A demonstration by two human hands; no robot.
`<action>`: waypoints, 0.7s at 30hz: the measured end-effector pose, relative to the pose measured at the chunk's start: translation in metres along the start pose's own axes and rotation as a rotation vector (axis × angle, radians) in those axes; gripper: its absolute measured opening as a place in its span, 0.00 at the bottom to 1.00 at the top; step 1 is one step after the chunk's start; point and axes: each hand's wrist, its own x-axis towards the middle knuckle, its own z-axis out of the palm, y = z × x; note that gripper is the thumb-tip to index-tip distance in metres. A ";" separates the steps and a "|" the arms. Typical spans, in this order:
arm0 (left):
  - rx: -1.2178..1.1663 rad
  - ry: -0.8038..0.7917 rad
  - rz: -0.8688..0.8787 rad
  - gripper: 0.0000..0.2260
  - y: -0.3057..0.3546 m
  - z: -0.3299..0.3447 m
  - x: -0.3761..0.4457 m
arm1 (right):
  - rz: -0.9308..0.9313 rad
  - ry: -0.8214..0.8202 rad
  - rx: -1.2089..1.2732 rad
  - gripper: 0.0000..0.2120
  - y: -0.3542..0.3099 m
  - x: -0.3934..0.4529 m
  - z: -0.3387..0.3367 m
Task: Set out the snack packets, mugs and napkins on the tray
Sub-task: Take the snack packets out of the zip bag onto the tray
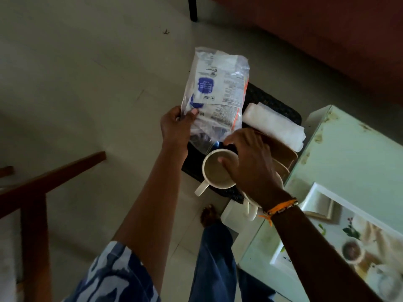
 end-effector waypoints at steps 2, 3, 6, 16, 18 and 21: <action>-0.012 0.036 0.036 0.06 0.005 0.001 -0.002 | -0.024 -0.048 -0.104 0.21 -0.001 -0.009 0.004; -0.022 0.055 0.045 0.06 0.007 0.001 -0.001 | -0.043 -0.057 -0.143 0.22 0.000 -0.011 0.005; -0.021 0.087 0.060 0.02 0.017 -0.001 0.001 | -0.073 -0.034 -0.207 0.20 0.004 -0.012 0.004; 0.278 0.149 0.341 0.10 0.051 -0.022 -0.023 | 0.026 0.097 0.120 0.14 -0.003 -0.015 -0.020; 0.365 0.163 0.448 0.10 0.064 -0.024 -0.037 | 0.034 0.201 0.242 0.11 -0.010 -0.020 -0.034; 0.471 0.147 0.680 0.08 0.085 -0.019 -0.073 | 0.083 0.267 0.453 0.12 -0.019 -0.036 -0.061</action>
